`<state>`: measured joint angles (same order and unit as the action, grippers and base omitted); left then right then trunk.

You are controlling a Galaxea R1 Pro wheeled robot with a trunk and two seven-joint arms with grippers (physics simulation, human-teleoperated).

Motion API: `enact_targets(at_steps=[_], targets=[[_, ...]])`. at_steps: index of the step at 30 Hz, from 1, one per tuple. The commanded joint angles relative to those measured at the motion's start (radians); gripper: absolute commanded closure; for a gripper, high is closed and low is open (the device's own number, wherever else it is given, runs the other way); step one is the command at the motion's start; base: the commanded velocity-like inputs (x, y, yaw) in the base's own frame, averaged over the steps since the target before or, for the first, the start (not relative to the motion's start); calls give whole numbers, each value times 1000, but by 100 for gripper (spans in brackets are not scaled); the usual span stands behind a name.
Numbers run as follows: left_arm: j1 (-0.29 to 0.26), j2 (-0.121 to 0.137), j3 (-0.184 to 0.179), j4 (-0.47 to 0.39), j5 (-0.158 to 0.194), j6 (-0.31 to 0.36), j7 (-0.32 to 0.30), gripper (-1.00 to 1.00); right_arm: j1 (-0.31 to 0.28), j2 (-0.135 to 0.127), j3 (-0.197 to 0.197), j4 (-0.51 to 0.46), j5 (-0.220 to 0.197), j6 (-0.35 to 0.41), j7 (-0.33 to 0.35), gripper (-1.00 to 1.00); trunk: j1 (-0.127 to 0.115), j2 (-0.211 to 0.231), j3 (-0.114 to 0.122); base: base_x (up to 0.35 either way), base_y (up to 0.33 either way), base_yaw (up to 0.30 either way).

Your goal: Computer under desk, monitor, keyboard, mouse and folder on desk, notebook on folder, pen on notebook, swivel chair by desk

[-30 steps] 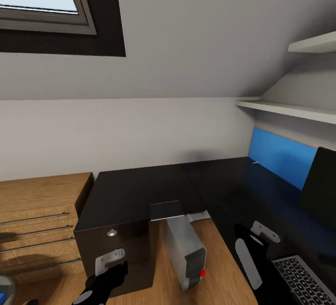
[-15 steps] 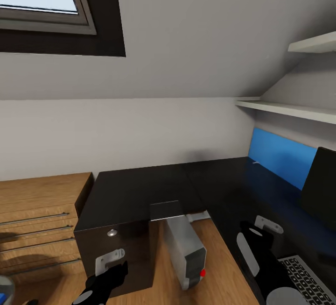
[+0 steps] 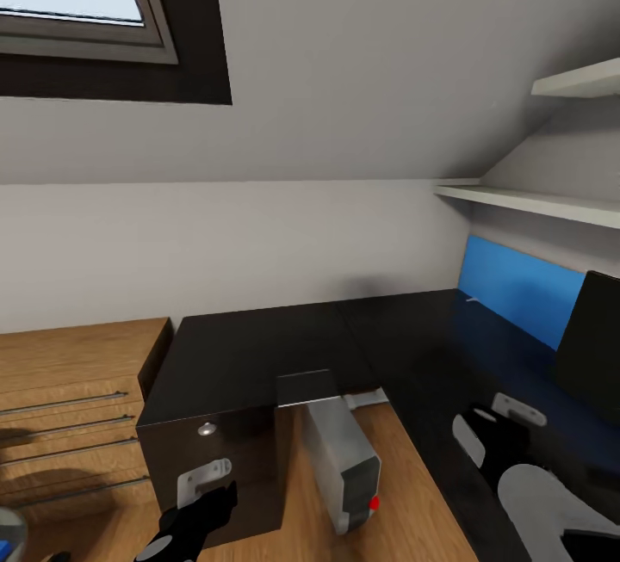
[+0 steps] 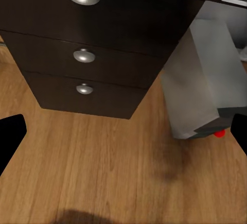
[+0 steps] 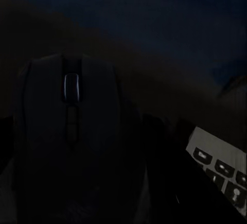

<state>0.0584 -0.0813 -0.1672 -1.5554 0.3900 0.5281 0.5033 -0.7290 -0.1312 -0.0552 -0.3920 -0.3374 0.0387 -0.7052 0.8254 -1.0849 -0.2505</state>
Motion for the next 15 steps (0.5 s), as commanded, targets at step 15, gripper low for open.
enact_targets(at_steps=[15], targets=[[0,0,-15,-2,12,10,2,-100,-36,-40,0,85,-18,-6,-2,100,0,-1,-1,109,0,0]])
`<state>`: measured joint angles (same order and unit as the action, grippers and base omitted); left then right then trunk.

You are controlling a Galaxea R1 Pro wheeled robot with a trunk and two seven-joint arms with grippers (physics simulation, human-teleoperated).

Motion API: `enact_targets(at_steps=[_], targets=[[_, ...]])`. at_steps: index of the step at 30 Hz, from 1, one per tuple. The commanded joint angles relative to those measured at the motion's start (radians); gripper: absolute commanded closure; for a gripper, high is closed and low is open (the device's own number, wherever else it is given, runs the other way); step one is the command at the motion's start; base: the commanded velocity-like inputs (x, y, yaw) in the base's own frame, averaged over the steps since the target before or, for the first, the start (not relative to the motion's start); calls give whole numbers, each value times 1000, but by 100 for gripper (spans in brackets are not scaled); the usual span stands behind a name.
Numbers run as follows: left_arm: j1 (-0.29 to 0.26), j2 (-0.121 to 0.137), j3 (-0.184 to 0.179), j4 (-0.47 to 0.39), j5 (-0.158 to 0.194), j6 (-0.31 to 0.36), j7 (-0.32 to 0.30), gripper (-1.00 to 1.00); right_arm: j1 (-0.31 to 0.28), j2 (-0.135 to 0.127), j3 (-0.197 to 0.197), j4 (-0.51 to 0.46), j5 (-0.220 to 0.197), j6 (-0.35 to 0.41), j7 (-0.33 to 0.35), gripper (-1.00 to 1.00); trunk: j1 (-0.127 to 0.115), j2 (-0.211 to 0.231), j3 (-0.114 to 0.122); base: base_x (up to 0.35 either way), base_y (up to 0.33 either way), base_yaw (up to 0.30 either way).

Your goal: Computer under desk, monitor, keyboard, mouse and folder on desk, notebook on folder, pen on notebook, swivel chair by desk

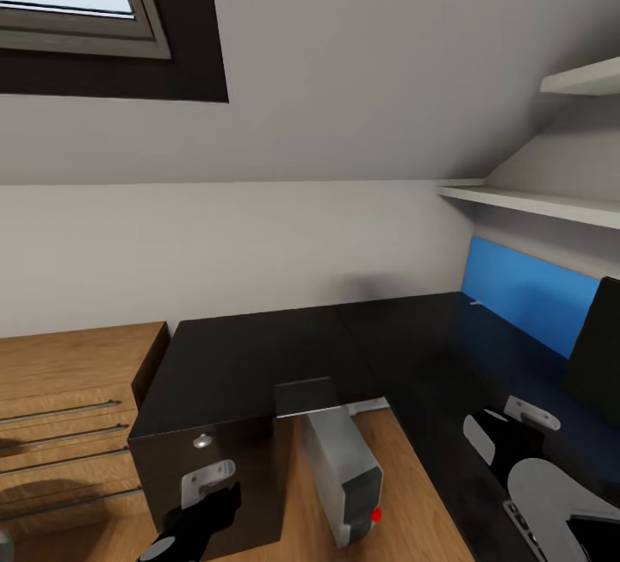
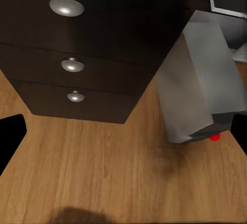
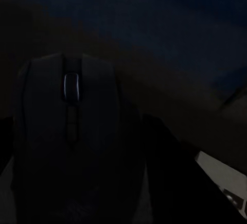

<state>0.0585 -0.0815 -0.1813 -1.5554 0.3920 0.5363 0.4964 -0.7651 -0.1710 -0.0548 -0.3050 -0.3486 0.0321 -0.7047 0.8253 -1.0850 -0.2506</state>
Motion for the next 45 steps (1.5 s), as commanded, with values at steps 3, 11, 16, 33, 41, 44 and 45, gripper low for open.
enact_targets(at_steps=[3,11,16,33,41,44,45], targets=[[0,1,-41,-5,11,2,11,-100,0,0,-1,-1,-7,6,-3,100,0,-1,-1,13,0,0],[-1,0,-66,-10,11,1,14,-100,0,1,-2,-9,-10,137,-4,100,31,-57,-26,2,0,0],[-1,0,-68,-11,11,1,14,-100,0,2,-3,-14,-11,174,-4,100,50,-92,-42,0,0,0],[-1,0,-67,-11,11,1,14,-100,0,5,-4,-14,-11,173,-4,100,115,-211,-95,0,0,0],[-1,0,-67,-11,11,1,16,-100,0,5,-4,-14,-10,170,-4,100,146,-267,-120,0,0,0],[-1,0,-67,-11,11,-1,16,-100,0,5,-4,-14,-10,168,-4,100,157,-288,-130,0,0,0],[-1,0,-67,-11,11,-1,16,-100,0,5,-4,-14,-10,168,-4,100,161,-295,-133,0,0,0]])
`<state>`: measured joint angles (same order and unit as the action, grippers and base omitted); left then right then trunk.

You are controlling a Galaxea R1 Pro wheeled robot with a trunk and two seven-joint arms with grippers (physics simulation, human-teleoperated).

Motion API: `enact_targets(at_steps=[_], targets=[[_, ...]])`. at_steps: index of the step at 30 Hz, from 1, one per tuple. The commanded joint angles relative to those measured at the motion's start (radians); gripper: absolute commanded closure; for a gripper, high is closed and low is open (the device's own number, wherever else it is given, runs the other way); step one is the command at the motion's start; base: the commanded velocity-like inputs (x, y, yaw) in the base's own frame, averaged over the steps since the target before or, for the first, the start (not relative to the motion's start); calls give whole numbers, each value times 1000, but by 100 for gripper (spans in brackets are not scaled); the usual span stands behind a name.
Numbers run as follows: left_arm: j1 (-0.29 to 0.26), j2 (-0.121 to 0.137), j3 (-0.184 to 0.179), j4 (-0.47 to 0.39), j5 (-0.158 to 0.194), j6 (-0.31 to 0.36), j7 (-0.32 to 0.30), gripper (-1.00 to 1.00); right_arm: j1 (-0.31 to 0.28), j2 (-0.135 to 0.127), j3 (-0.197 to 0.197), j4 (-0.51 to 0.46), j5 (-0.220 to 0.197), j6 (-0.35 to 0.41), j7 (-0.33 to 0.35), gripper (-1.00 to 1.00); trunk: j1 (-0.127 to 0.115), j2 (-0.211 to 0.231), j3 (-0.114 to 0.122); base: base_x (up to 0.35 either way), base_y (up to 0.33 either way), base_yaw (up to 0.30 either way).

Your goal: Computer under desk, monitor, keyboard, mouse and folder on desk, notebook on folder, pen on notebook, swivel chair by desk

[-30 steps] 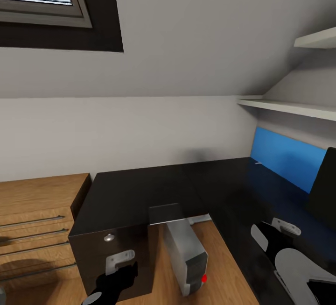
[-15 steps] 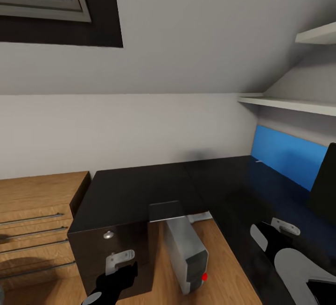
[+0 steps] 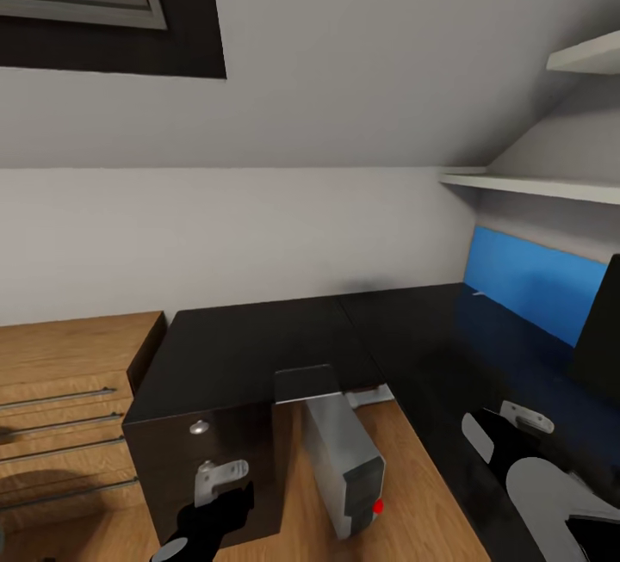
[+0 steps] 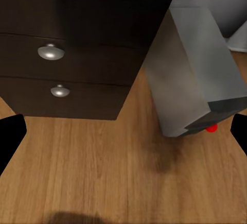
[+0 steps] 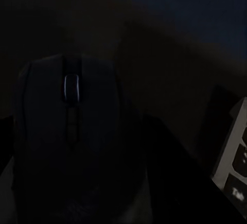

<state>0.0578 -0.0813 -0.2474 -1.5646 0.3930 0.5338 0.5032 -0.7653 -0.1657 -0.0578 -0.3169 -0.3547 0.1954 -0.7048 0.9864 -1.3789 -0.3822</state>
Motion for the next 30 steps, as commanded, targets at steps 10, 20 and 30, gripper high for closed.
enact_targets(at_steps=[10,20,30], targets=[[0,0,0,-2,10,0,9,-100,0,0,0,-4,-4,4,-4,100,39,-71,-32,0,0,0],[0,1,0,-2,10,0,9,-100,0,0,1,-4,-4,4,-4,100,42,-78,-36,0,0,0],[0,17,2,3,9,-2,9,-100,0,-1,1,-3,-4,4,-3,100,42,-78,-36,1,-32,0]])
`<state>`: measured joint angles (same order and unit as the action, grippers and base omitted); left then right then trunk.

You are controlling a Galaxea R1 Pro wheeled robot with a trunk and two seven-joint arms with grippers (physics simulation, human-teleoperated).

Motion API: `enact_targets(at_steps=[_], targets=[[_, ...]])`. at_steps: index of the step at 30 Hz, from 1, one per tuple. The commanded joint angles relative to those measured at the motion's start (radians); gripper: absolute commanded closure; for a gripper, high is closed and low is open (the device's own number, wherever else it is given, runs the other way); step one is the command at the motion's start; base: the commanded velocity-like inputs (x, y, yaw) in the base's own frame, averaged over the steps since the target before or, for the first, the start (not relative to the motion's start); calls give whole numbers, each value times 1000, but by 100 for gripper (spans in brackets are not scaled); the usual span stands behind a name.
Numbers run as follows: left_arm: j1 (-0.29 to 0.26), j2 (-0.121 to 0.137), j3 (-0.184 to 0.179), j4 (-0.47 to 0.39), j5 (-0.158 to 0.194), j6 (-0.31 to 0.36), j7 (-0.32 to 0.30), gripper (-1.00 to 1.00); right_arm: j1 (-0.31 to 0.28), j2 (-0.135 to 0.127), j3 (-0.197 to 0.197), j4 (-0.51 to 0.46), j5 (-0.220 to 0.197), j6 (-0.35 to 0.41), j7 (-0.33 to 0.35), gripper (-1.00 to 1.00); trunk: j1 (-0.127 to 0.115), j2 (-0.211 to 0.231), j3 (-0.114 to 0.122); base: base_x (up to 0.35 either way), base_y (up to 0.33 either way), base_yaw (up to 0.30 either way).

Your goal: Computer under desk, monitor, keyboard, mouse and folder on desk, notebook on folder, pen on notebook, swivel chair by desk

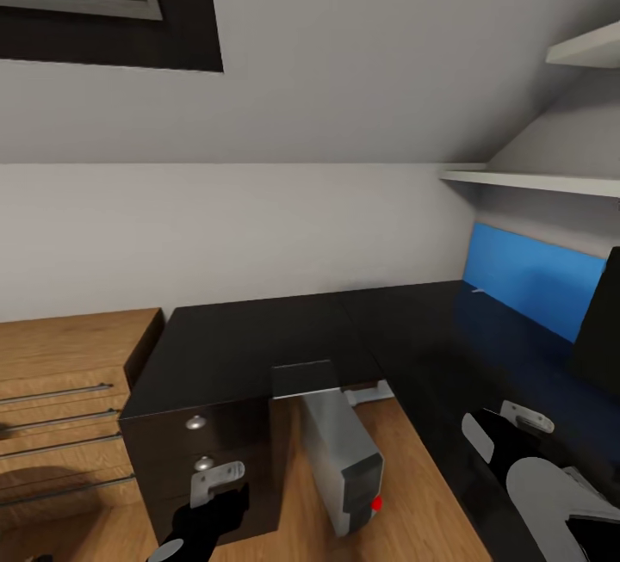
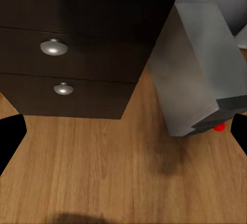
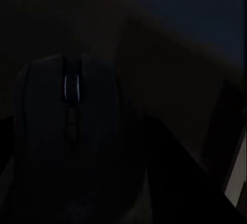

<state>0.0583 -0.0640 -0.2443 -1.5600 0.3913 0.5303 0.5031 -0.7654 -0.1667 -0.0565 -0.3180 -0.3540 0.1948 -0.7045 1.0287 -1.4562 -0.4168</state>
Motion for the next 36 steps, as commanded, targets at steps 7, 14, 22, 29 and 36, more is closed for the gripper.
enact_targets(at_steps=[7,14,22,29,36], targets=[[-1,6,-1,0,11,2,9,-100,0,1,0,-3,-5,5,-4,100,0,-1,-1,4,-41,0],[-1,6,-1,0,12,2,9,-100,0,1,0,-3,-3,3,-4,100,0,-1,-1,0,-1,0],[0,6,-1,1,12,2,9,-100,0,1,0,-3,-3,-1,-4,100,0,-1,-1,-59,-61,0],[0,6,-1,1,12,2,9,-100,0,1,0,-2,-3,-15,-4,100,0,-1,-1,-29,-31,0],[0,6,0,2,14,2,9,-100,0,1,0,-2,-3,-15,-4,100,0,-1,-1,-1,-1,0]])
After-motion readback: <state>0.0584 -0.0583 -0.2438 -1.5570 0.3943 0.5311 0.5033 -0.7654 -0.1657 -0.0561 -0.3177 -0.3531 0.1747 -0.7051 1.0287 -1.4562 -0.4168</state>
